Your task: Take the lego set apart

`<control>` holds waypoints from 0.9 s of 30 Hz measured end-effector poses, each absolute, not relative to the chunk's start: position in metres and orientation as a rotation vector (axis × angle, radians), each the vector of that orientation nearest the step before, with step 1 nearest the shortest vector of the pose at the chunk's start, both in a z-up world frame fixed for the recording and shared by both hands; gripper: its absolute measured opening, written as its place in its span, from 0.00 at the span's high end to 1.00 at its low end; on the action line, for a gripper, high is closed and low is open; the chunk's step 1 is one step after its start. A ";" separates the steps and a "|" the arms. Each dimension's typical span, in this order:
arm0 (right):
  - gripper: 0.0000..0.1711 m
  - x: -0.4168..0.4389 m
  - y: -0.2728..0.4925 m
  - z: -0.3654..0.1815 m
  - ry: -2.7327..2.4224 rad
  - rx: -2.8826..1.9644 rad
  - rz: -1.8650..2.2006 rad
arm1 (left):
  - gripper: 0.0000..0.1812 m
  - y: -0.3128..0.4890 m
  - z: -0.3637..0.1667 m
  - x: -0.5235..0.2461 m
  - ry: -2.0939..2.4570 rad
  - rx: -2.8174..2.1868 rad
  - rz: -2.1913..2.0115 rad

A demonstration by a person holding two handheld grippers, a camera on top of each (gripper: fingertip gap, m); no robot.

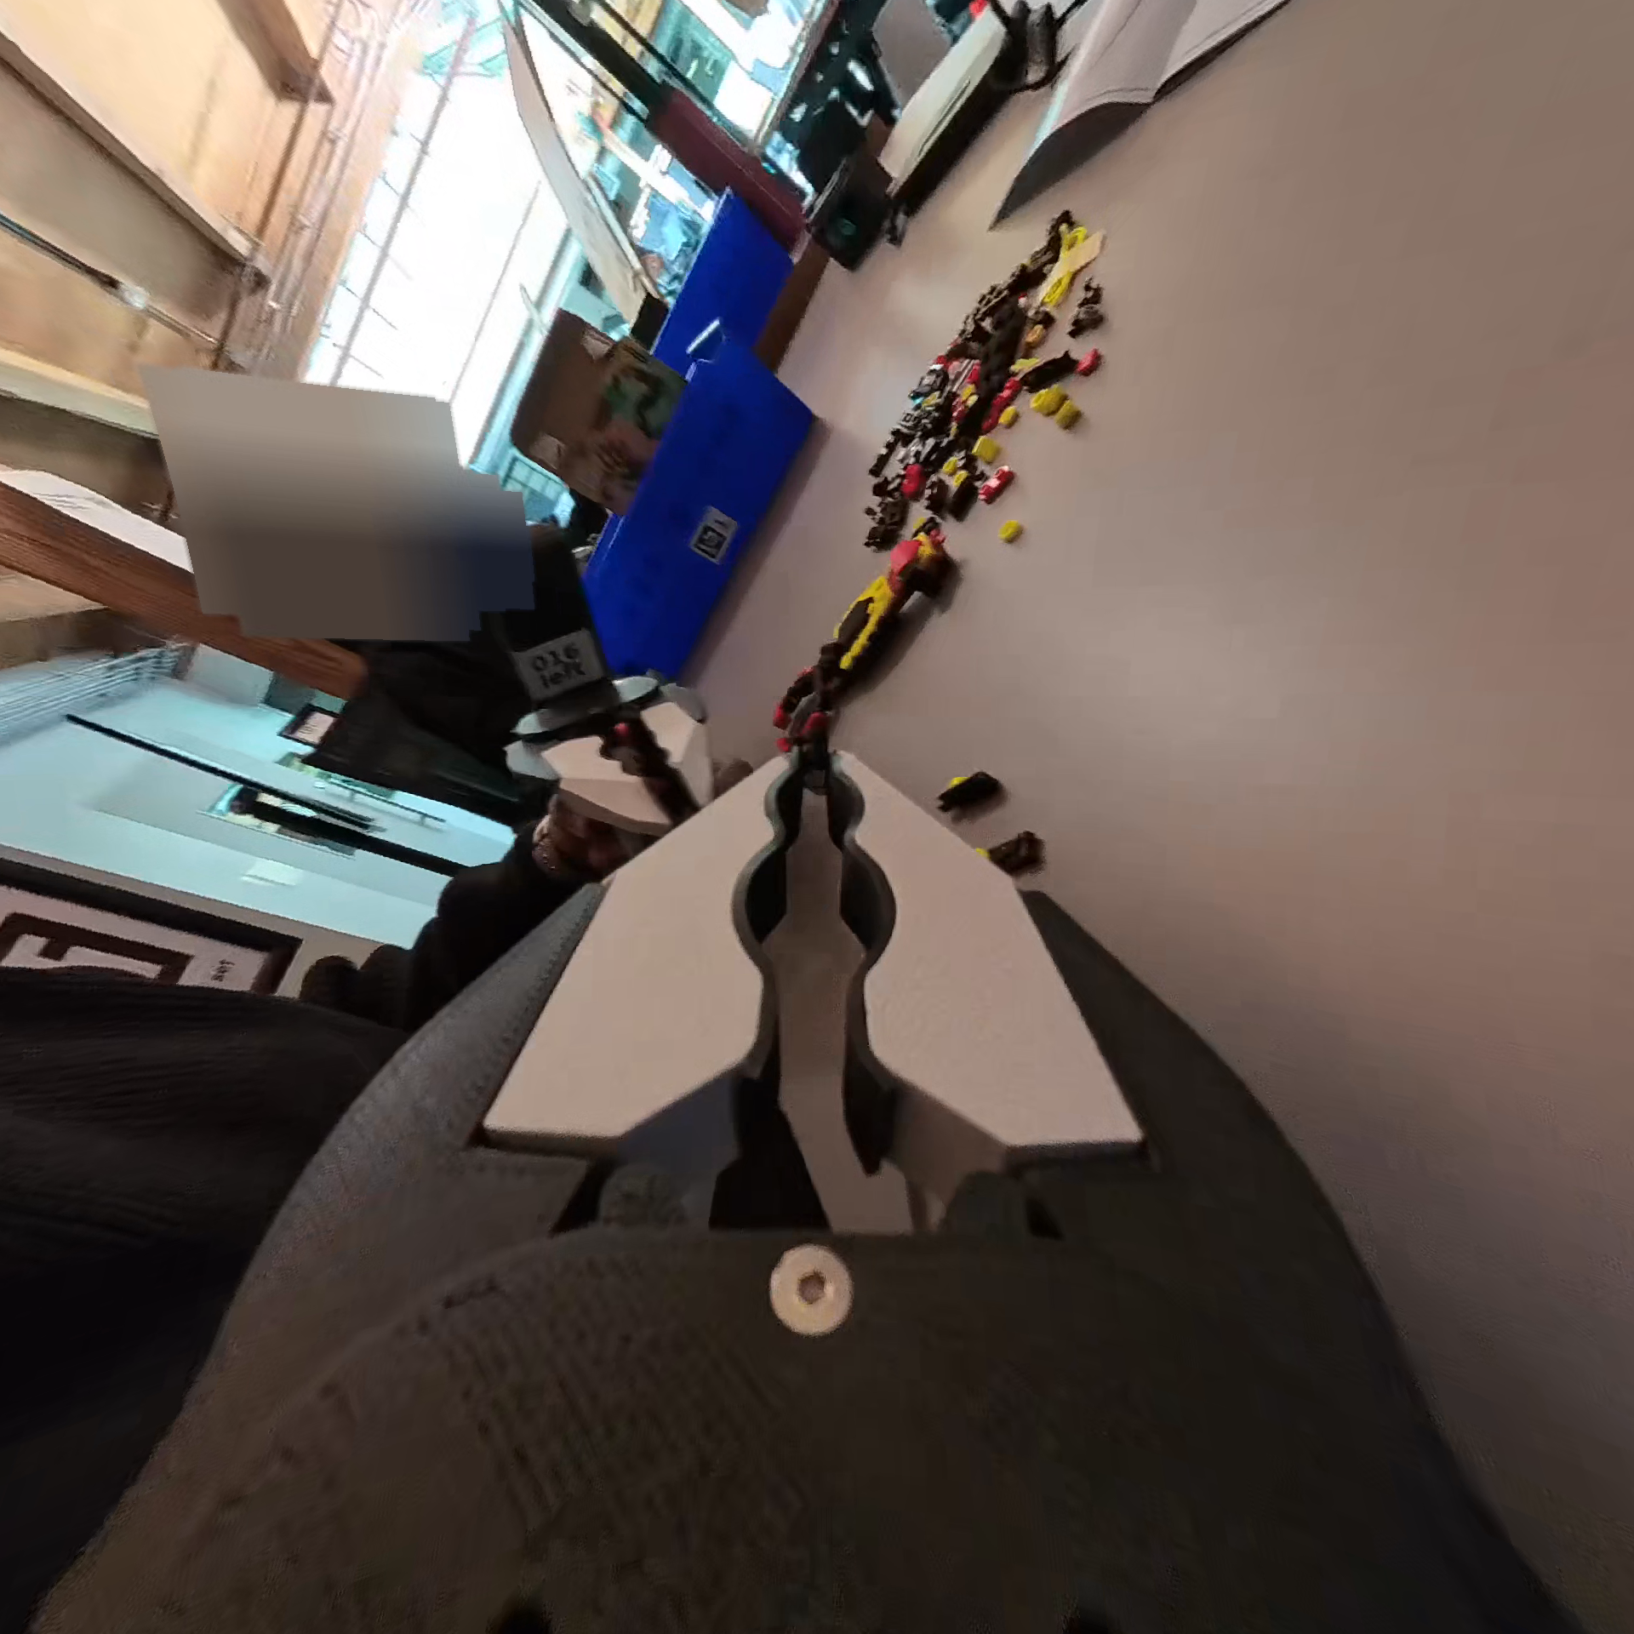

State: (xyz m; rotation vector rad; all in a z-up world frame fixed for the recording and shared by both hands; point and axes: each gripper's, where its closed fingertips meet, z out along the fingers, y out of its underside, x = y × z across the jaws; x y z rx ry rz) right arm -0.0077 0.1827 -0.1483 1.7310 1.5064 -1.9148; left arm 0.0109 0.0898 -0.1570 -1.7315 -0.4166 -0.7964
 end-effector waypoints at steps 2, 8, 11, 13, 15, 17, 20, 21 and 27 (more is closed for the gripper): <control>0.98 -0.006 0.178 -0.151 1.522 1.709 -1.901 | 0.98 0.092 -0.166 0.011 -0.450 -1.767 -0.801; 0.98 0.001 0.159 -0.158 1.590 1.624 -1.823 | 0.98 0.095 -0.173 0.014 -0.449 -1.810 -0.772; 0.98 0.010 0.148 -0.172 1.659 1.594 -1.701 | 0.98 0.095 -0.175 0.012 -0.467 -1.816 -0.767; 0.98 0.017 0.142 -0.189 1.732 1.603 -1.587 | 0.98 0.095 -0.175 0.010 -0.482 -1.806 -0.771; 0.98 0.021 0.140 -0.202 1.793 1.635 -1.500 | 0.98 0.095 -0.175 0.008 -0.495 -1.802 -0.770; 0.96 0.020 0.141 -0.205 1.808 1.665 -1.480 | 0.98 0.094 -0.176 0.008 -0.506 -1.804 -0.773; 0.92 0.020 0.148 -0.211 1.862 1.698 -1.442 | 0.98 0.095 -0.178 0.009 -0.509 -1.816 -0.777; 0.89 0.020 0.151 -0.213 1.900 1.712 -1.432 | 0.98 0.095 -0.178 0.010 -0.505 -1.819 -0.776; 0.81 0.003 0.166 -0.183 2.082 1.731 -1.644 | 0.98 0.097 -0.179 0.016 -0.487 -1.837 -0.784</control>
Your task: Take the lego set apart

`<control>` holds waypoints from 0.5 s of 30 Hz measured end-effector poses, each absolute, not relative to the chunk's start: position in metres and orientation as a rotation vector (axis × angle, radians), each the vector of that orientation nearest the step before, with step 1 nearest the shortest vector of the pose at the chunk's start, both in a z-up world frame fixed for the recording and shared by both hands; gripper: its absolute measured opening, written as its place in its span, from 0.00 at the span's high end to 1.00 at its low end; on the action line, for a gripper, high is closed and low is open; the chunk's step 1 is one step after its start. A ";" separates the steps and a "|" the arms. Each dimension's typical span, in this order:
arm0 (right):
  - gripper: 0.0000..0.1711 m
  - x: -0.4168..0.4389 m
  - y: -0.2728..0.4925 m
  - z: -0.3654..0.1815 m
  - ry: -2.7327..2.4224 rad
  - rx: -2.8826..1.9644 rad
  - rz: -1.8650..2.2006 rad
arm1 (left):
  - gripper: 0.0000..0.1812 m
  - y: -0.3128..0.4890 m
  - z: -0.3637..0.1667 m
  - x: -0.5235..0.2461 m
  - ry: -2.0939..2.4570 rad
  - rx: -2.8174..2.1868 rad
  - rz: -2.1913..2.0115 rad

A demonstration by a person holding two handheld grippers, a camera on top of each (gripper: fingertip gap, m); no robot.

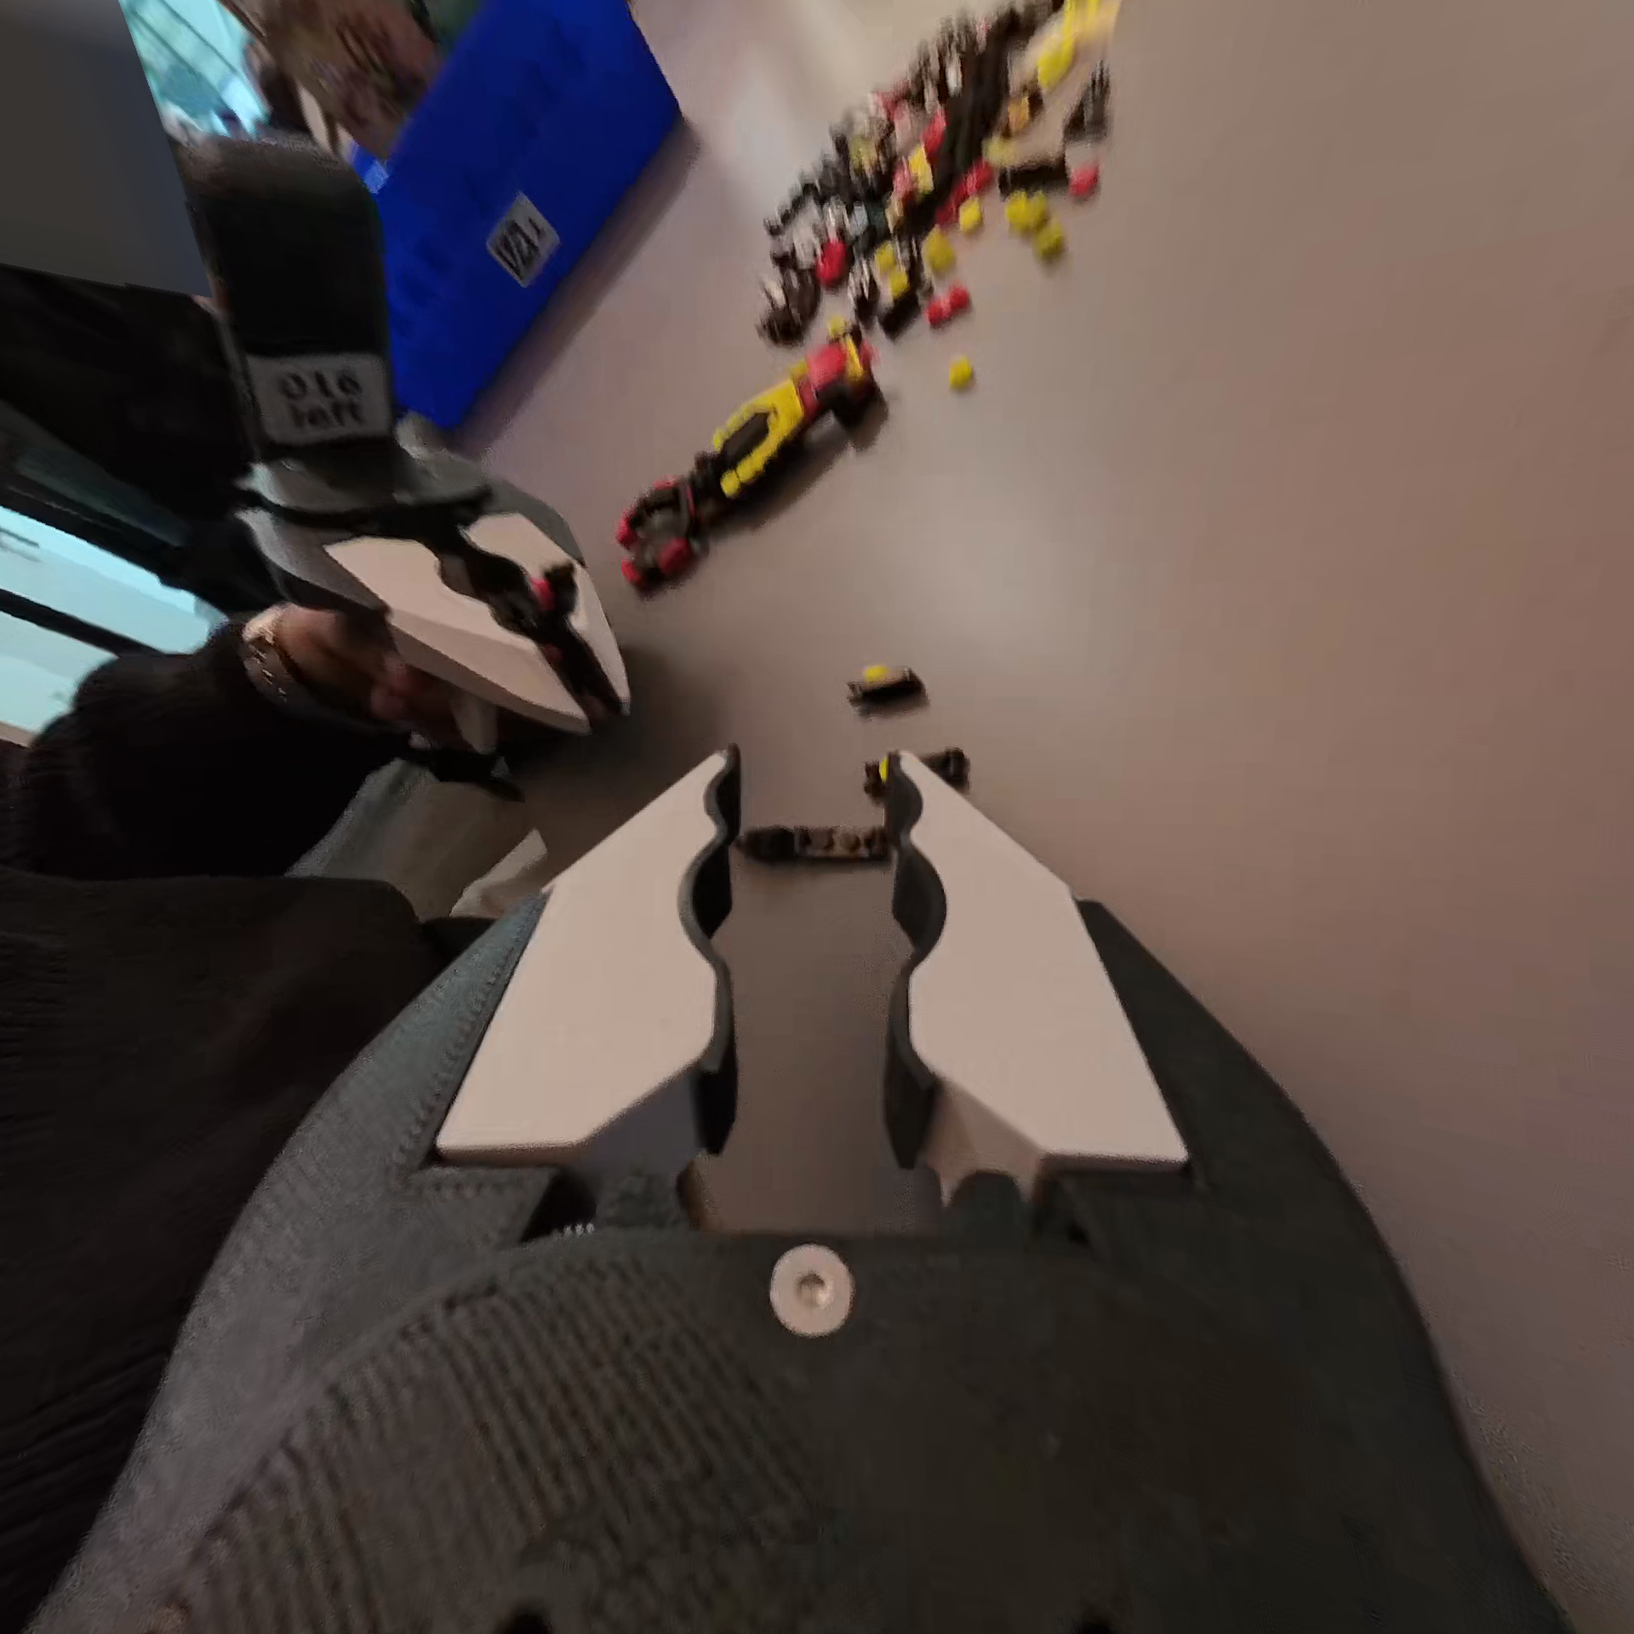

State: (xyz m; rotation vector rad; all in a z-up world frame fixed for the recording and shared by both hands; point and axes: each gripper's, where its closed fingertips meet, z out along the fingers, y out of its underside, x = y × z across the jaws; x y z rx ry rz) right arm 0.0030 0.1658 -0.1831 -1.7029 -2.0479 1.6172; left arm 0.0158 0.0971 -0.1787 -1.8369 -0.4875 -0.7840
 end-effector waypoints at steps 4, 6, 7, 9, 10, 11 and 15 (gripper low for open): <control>0.78 0.004 0.151 -0.138 -1.911 -1.544 1.946 | 0.98 0.102 -0.173 0.023 -0.479 -1.825 -0.808; 0.76 0.010 0.136 -0.128 -1.903 -1.521 2.097 | 0.98 0.106 -0.165 0.031 -0.463 -1.807 -0.844; 0.75 0.013 0.128 -0.127 -1.916 -1.517 2.151 | 0.98 0.108 -0.162 0.037 -0.450 -1.799 -0.866; 0.74 0.021 0.112 -0.126 -1.959 -1.510 2.236 | 0.98 0.112 -0.158 0.048 -0.424 -1.797 -0.901; 0.71 0.023 0.106 -0.126 -1.976 -1.515 2.271 | 0.98 0.114 -0.157 0.054 -0.410 -1.804 -0.916; 0.70 0.025 0.101 -0.127 -1.983 -1.528 2.298 | 0.98 0.115 -0.158 0.059 -0.399 -1.815 -0.927; 0.95 0.026 0.102 -0.127 -1.985 -1.548 2.315 | 0.97 0.118 -0.152 0.067 -0.385 -1.800 -0.948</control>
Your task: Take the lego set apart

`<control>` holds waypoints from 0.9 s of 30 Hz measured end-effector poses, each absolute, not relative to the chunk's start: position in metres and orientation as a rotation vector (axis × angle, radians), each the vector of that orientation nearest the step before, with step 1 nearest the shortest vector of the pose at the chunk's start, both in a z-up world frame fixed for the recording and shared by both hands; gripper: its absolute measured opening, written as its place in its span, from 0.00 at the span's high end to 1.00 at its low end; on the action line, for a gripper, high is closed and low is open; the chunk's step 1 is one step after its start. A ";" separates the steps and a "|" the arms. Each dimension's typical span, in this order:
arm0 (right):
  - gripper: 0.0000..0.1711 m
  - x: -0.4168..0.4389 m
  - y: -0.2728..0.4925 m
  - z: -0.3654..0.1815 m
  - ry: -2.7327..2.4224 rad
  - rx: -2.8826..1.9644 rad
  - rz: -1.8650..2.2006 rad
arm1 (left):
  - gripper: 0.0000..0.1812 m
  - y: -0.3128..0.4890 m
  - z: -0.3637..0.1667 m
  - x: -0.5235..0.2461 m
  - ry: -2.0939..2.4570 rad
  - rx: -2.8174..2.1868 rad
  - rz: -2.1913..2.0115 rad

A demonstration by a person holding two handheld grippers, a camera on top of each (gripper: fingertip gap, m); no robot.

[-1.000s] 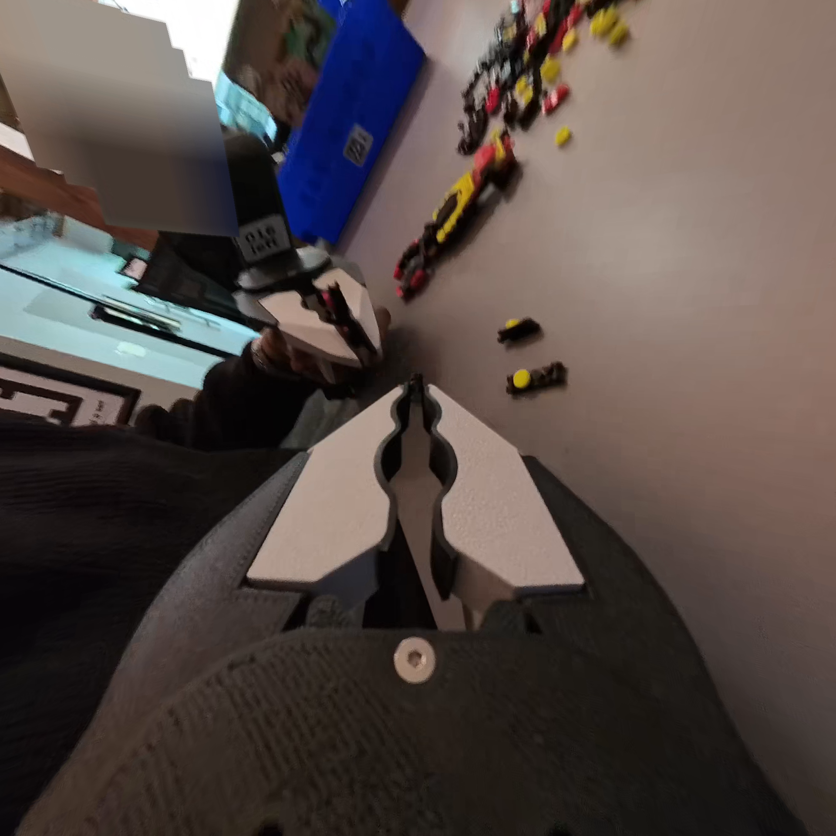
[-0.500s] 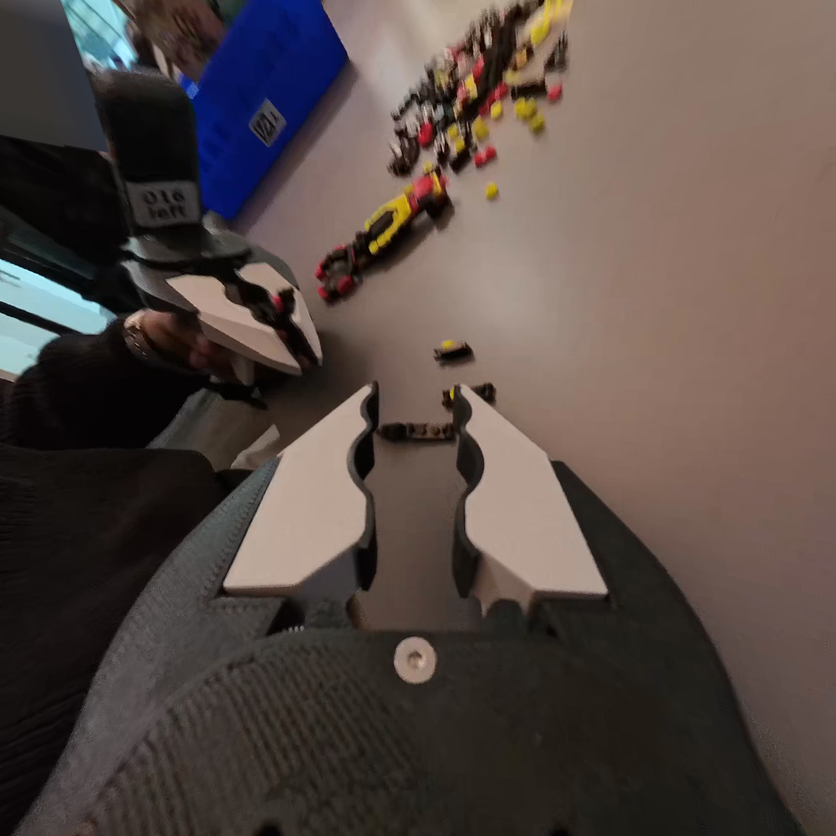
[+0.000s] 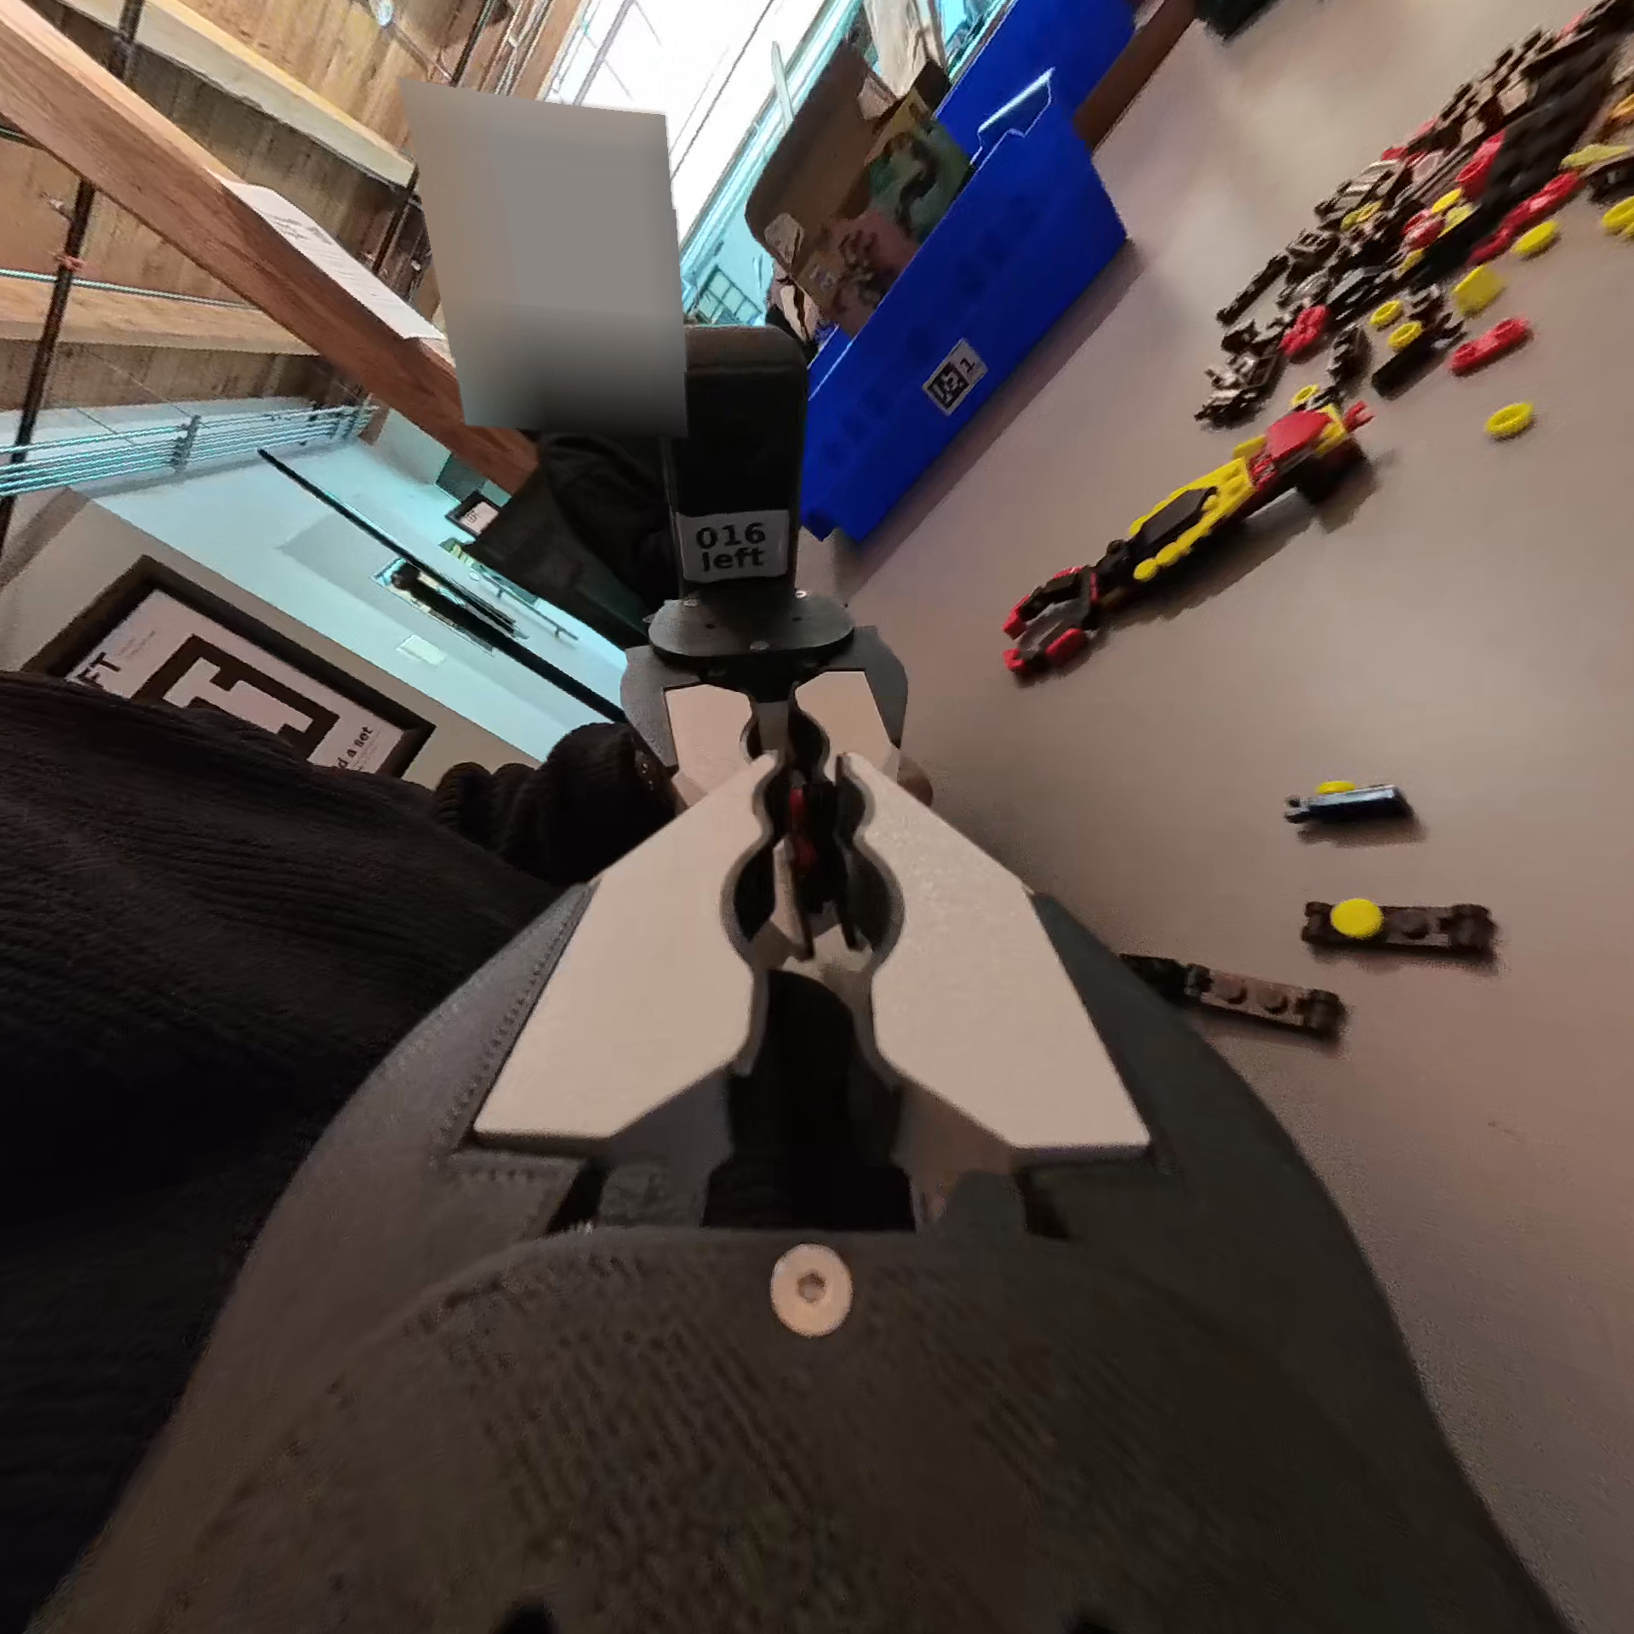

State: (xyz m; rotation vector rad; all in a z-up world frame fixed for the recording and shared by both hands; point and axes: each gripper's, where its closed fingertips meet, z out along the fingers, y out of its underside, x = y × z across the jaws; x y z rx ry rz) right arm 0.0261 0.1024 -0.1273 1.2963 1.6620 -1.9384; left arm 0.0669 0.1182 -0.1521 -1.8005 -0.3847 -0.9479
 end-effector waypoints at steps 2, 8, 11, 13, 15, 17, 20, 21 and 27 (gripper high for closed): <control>0.95 0.022 0.110 -0.119 1.655 1.317 -1.976 | 0.96 0.119 -0.140 0.059 -0.429 -1.725 -0.990; 0.95 0.019 0.114 -0.103 1.608 1.362 -2.046 | 0.95 0.116 -0.126 0.057 -0.407 -1.704 -0.990; 0.95 0.014 0.121 -0.096 1.580 1.410 -2.102 | 0.97 0.113 -0.126 0.060 -0.398 -1.689 -1.055; 0.95 -0.001 0.171 -0.073 1.400 1.523 -2.267 | 0.96 0.103 -0.155 0.067 -0.341 -1.835 -0.982; 0.95 -0.006 0.203 -0.084 1.633 1.670 -2.257 | 0.97 0.103 -0.141 0.059 -0.406 -1.727 -1.038; 0.95 -0.005 0.204 -0.102 1.841 1.754 -2.145 | 0.97 0.108 -0.126 0.045 -0.441 -1.658 -1.018; 0.95 -0.010 0.198 -0.131 2.073 1.852 -1.955 | 0.97 0.108 -0.143 0.039 -0.469 -1.717 -0.957; 0.95 -0.014 0.202 -0.147 2.140 1.919 -1.861 | 0.97 0.107 -0.149 0.039 -0.487 -1.723 -0.967; 0.95 -0.006 0.195 -0.207 1.847 2.025 -1.525 | 0.97 0.107 -0.158 0.035 -0.532 -1.726 -0.981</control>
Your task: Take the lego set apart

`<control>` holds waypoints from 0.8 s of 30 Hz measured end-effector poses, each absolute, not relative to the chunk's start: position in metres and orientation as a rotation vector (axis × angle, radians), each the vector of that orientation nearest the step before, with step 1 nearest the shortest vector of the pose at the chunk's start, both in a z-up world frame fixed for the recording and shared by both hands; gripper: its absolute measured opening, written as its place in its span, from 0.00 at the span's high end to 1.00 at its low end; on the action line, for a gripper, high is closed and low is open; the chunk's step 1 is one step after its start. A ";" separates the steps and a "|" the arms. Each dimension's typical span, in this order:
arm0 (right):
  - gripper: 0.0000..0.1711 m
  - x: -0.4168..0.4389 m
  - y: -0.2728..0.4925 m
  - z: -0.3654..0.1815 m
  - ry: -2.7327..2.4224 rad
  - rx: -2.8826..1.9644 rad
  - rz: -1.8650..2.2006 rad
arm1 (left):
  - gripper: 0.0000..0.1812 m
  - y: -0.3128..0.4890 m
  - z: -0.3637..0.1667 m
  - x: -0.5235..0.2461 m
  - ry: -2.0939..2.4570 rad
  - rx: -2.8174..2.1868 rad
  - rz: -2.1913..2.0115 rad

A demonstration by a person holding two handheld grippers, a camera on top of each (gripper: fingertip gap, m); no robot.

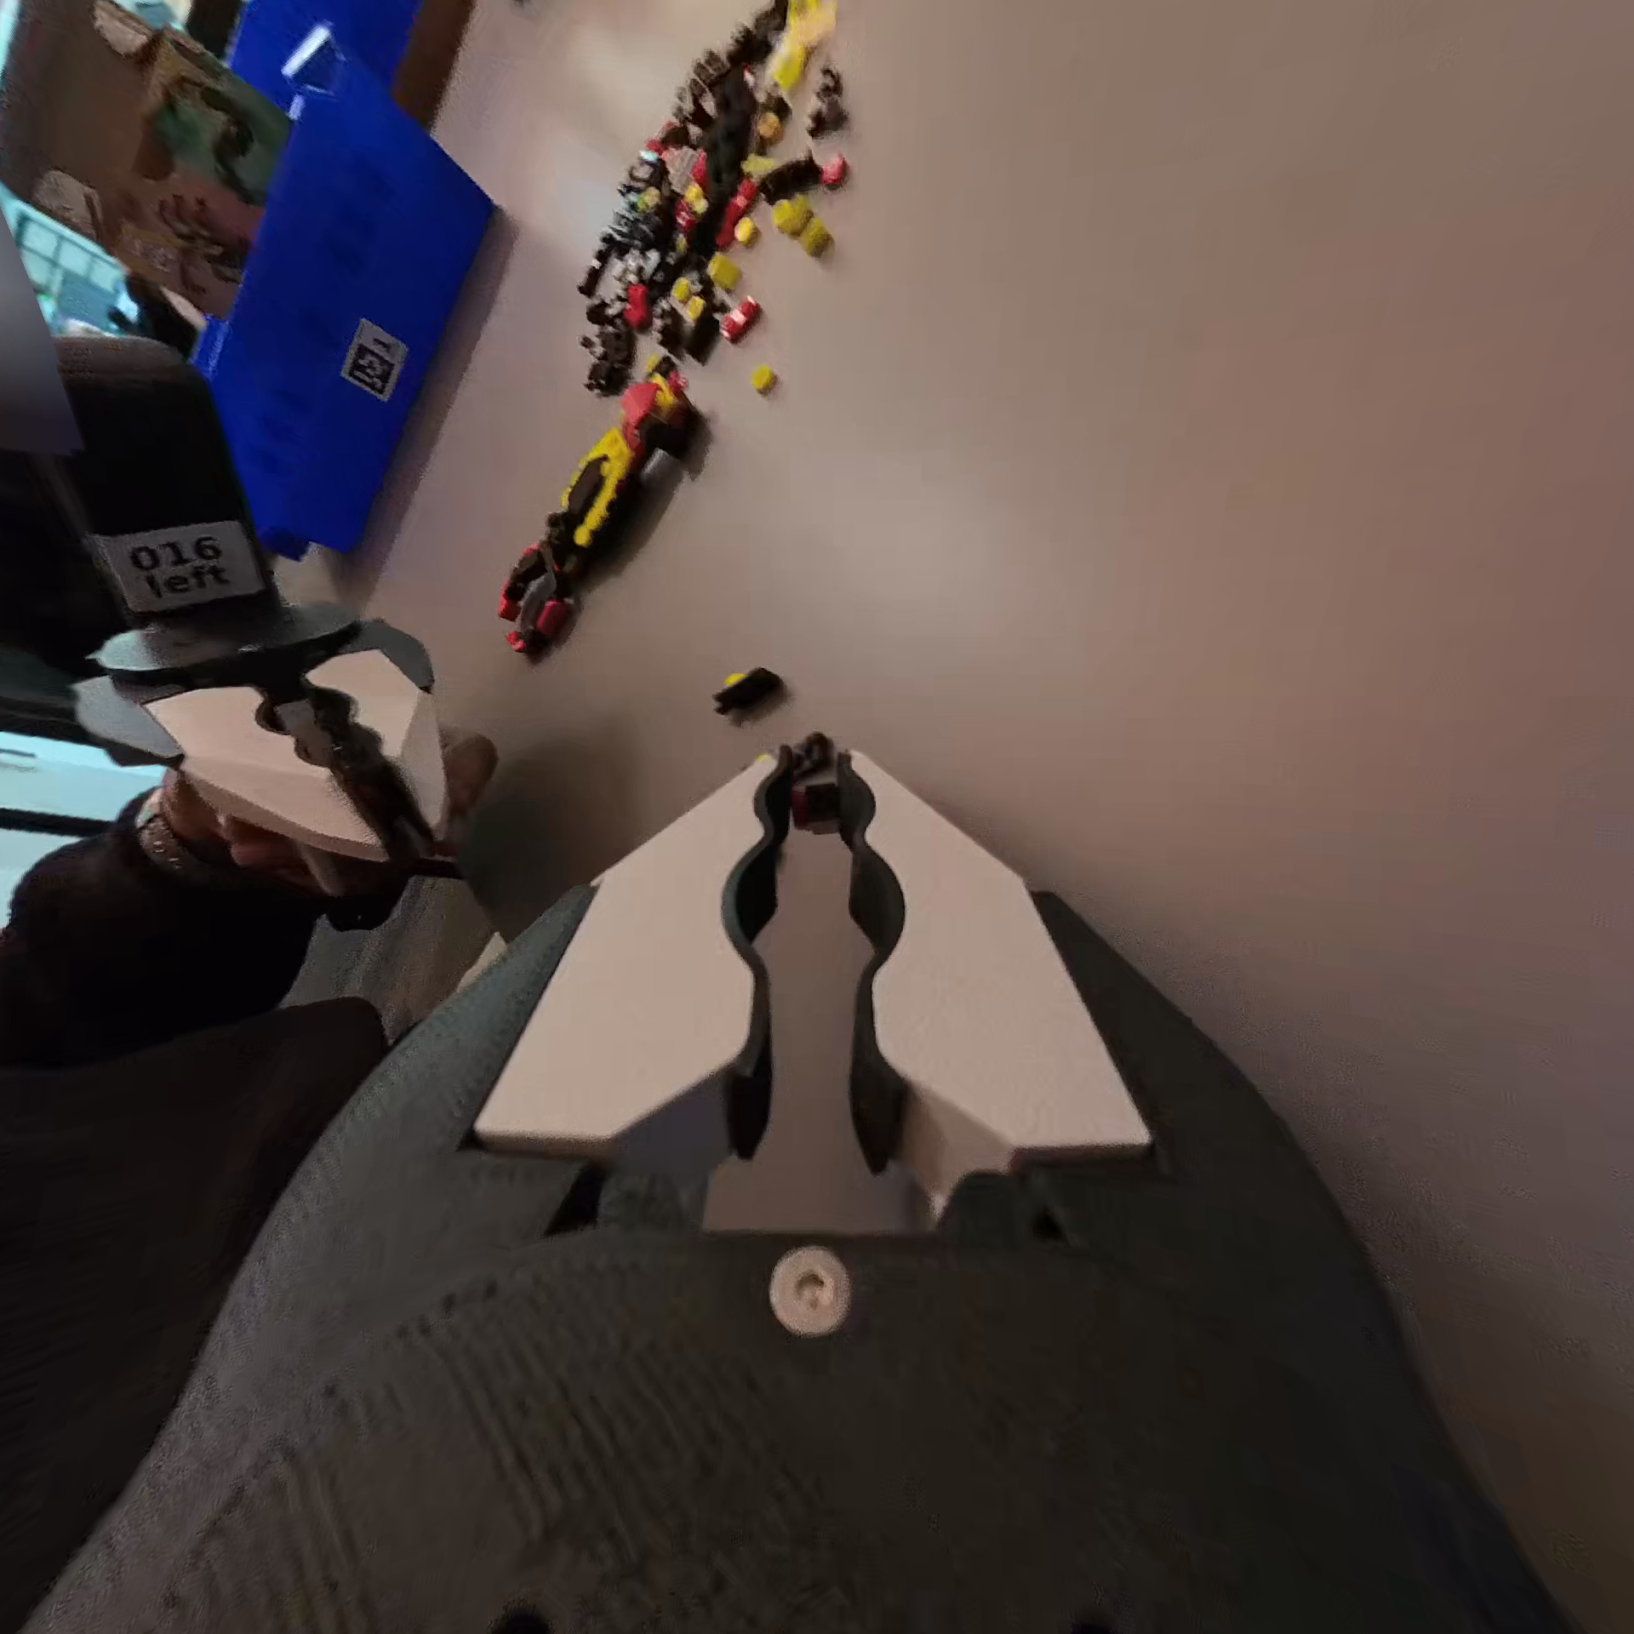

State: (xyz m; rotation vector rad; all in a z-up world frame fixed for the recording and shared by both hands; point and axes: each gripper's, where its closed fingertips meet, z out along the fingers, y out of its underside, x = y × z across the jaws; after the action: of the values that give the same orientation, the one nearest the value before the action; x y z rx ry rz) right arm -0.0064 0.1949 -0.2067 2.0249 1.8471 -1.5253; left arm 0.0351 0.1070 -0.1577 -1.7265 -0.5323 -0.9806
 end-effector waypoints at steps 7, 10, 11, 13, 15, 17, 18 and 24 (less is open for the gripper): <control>0.79 -0.010 0.202 -0.210 1.917 2.066 -1.508 | 0.97 0.107 -0.165 0.040 -0.526 -1.760 -0.995; 0.77 -0.018 0.208 -0.189 2.004 2.057 -1.654 | 0.97 0.107 -0.168 0.040 -0.535 -1.779 -0.987; 0.76 -0.018 0.204 -0.176 2.018 1.996 -1.745 | 0.97 0.107 -0.169 0.040 -0.537 -1.784 -0.986; 0.79 -0.012 0.183 -0.154 2.019 1.787 -1.875 | 0.97 0.108 -0.169 0.042 -0.532 -1.789 -0.989; 0.80 0.003 0.154 -0.148 1.970 1.571 -1.873 | 0.97 0.109 -0.169 0.045 -0.522 -1.801 -0.994; 0.81 0.016 0.128 -0.149 1.854 1.443 -1.828 | 0.97 0.110 -0.170 0.051 -0.498 -1.822 -1.000; 0.82 0.021 0.118 -0.148 1.784 1.409 -1.818 | 0.97 0.110 -0.171 0.054 -0.482 -1.835 -0.997; 0.87 0.030 0.100 -0.151 1.679 1.337 -1.771 | 0.97 0.112 -0.157 0.057 -0.468 -1.771 -1.028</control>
State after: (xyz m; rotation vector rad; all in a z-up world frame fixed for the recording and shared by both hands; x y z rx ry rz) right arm 0.0303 0.0997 -0.1508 1.3373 1.6792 -1.7707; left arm 0.0567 0.1124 -0.1574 -1.7705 -0.4679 -1.0282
